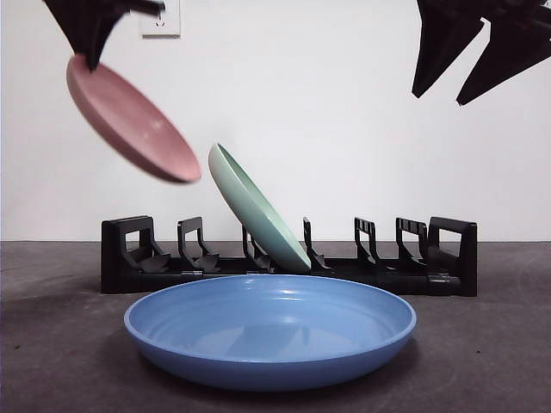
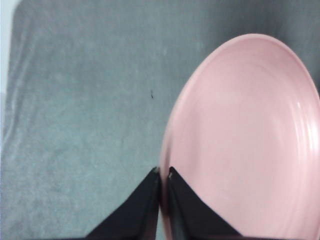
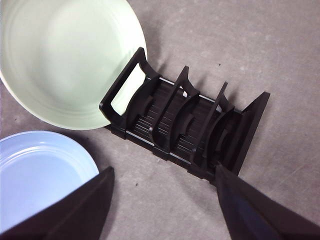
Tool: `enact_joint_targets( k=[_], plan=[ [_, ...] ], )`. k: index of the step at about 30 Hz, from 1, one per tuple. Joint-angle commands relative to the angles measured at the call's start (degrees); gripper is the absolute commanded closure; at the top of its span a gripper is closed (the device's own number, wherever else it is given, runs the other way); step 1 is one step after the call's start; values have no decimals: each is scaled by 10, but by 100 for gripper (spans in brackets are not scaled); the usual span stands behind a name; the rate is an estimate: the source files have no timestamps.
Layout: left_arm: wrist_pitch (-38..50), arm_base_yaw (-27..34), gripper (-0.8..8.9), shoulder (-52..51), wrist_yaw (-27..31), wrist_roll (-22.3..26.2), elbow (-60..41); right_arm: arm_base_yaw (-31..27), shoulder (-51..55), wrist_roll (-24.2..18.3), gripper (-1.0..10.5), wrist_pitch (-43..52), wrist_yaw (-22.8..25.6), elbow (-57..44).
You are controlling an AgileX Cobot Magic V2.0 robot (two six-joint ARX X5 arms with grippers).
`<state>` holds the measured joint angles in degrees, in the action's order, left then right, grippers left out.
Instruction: Place the plate
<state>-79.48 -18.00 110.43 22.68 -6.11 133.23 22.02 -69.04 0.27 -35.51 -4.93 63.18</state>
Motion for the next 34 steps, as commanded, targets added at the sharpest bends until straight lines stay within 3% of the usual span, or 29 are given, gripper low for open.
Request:
enact_joint_targets(
  k=[1,10,22,27,31,34],
  plan=[
    [4,0,798,-19,2,-10,21,3,-2,6,629,-2,0,13],
    [-15,8,798,-60,-5,-10,20,3,-2,6,628,-15,0,13],
    [39,-2,798,-140,-77,-10,-7,3,-2,6,628,-19,0,13],
    [130,-13,798,-212,-104,-10,-122,3,-2,6,629,-19,0,13],
    [223,-30,798,-299,-104,-10,-292,3,-2,6,628,-23,0,13],
    [302,-44,798,-374,-109,-38,-432,3,-2,6,629,-27,0,13]
  ],
)
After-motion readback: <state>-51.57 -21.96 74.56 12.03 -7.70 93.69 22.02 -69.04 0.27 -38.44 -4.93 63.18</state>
